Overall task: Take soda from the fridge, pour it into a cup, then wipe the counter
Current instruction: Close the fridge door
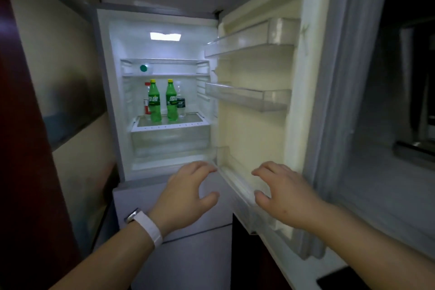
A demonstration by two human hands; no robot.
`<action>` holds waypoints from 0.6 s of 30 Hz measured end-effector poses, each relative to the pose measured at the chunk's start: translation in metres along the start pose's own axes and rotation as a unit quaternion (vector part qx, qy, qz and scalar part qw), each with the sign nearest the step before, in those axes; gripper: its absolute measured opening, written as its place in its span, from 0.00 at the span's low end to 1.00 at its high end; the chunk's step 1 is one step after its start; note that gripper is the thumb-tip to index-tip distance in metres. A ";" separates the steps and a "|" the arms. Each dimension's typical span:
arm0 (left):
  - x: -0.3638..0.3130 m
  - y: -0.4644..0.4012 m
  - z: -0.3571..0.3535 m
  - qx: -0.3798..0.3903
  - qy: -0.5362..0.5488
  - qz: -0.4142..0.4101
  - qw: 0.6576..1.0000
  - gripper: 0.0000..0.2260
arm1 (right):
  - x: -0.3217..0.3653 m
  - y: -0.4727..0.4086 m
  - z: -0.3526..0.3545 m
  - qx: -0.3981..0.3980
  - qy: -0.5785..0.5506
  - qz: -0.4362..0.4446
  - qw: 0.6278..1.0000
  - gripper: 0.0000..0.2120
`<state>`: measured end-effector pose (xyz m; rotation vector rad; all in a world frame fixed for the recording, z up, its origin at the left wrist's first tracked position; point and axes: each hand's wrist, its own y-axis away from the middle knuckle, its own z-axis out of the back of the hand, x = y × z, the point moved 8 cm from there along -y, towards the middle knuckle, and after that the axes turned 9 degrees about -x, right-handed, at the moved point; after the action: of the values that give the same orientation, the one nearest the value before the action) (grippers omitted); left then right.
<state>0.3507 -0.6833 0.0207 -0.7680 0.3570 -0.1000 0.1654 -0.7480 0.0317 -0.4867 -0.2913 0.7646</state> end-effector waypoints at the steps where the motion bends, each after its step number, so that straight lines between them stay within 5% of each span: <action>1: -0.022 -0.005 -0.007 -0.009 -0.007 -0.030 0.999 0.26 | -0.011 0.009 0.007 -0.001 -0.001 -0.002 1.000 0.24; 13: -0.249 -0.059 -0.094 -0.065 -0.066 -0.279 0.956 0.22 | -0.143 0.111 0.071 0.019 0.025 -0.025 0.999 0.26; 18: -0.273 -0.066 -0.127 -0.050 -0.179 -0.253 0.949 0.27 | -0.176 0.136 0.079 0.017 0.002 -0.015 1.000 0.30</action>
<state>0.0533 -0.7555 0.0585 -0.9459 -0.1894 -0.4219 -0.0694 -0.7659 0.0146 -0.4509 -0.2809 0.7382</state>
